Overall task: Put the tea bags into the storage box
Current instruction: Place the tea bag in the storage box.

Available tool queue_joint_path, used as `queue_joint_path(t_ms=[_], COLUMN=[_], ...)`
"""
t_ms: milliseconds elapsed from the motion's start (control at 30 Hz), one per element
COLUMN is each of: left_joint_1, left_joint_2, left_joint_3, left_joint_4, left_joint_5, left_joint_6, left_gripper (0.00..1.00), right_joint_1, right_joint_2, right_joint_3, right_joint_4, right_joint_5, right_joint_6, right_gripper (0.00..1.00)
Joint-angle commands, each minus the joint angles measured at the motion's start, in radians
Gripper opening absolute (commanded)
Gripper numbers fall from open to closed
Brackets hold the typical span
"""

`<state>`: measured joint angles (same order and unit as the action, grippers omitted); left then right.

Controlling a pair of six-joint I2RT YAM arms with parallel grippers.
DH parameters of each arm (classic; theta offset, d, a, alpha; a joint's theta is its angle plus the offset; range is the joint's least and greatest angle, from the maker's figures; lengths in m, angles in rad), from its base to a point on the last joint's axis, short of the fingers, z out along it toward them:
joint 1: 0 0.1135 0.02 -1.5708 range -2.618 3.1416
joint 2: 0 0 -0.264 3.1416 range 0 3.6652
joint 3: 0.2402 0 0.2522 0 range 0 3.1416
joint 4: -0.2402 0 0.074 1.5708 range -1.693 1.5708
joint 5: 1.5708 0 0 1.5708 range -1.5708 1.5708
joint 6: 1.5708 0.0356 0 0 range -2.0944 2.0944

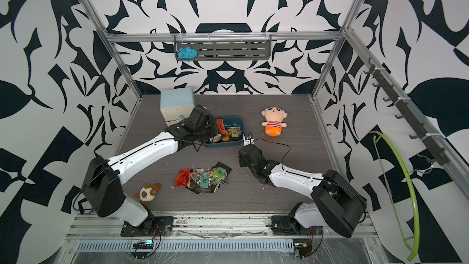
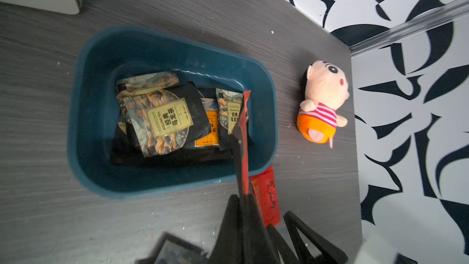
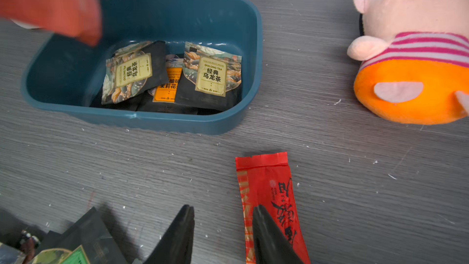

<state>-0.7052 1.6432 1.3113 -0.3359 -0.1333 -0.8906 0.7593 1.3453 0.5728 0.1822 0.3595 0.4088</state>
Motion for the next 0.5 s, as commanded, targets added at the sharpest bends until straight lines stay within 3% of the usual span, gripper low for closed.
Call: queue_joint_path(t_ms=[0,200,467], left_joint_1=[0.016,0.023,0.038], left_joint_2=[0.097,0.261,0.351], left_joint_3=[0.076,0.186,0.207], left_joint_4=[-0.040,-0.032,-0.025], left_joint_5=[0.072,0.096,0.107], left_joint_6=[0.045,0.048,0.041], left_gripper=[0.00,0.00,0.00], right_joint_1=[-0.009,-0.024,-0.029], right_joint_2=[-0.003,0.019,0.054], right_joint_3=[0.010,0.020,0.042], right_joint_4=[0.032,0.039,0.030], right_joint_5=[0.015,-0.034,-0.076], right_joint_6=[-0.001,-0.002,-0.003], right_gripper=[0.43,0.43,0.43])
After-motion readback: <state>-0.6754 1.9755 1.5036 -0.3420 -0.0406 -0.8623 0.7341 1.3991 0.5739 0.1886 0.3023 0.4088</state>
